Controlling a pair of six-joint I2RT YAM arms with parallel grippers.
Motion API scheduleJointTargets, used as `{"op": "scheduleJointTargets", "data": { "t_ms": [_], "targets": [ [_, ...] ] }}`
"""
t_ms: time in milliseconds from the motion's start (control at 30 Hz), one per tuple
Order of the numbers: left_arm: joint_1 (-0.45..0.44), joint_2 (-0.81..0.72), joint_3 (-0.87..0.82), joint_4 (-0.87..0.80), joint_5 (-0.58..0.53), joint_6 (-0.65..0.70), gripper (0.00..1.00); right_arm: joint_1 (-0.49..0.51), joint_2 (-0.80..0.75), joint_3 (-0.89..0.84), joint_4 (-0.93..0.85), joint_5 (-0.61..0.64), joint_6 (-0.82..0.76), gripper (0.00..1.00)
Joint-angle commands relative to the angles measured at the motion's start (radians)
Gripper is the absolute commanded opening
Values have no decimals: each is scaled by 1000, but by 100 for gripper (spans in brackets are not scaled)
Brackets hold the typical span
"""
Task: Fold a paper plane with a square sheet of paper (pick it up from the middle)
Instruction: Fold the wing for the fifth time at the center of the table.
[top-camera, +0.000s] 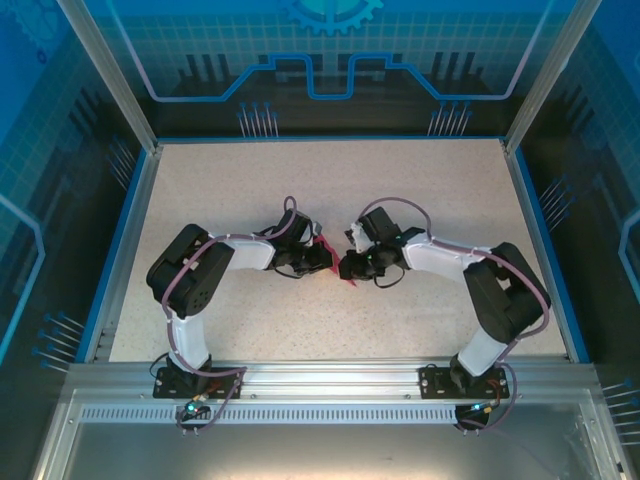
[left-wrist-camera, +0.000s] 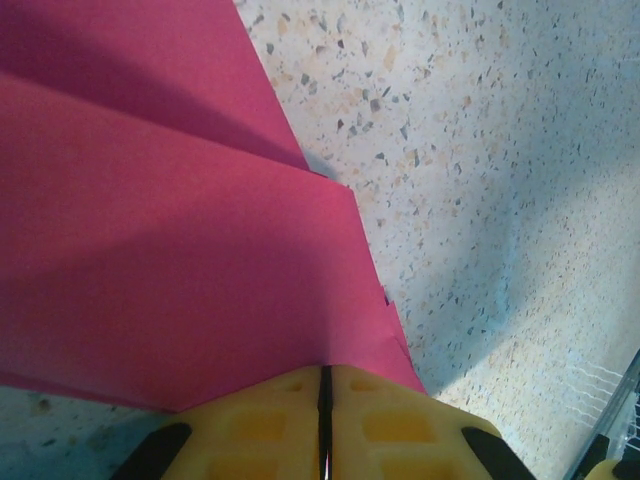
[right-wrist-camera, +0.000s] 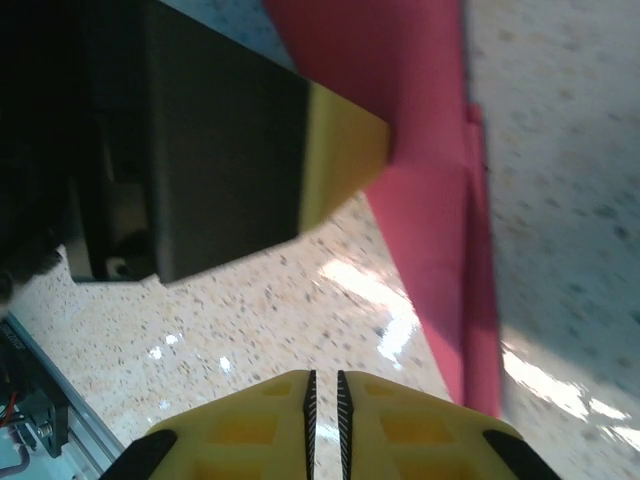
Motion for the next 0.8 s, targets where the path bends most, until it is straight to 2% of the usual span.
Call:
{"op": "scheduleJointTargets", "data": {
  "t_ms": [0, 400, 767],
  "targets": [
    [-4, 80, -13, -96, -76, 16, 8, 16, 71, 38, -28, 18, 4, 12],
    [-6, 83, -4, -116, -89, 19, 8, -5, 110, 29, -52, 74, -7, 8],
    [-4, 86, -1, -128, -94, 28, 8, -99, 114, -102, 16, -30, -24, 7]
  ]
}}
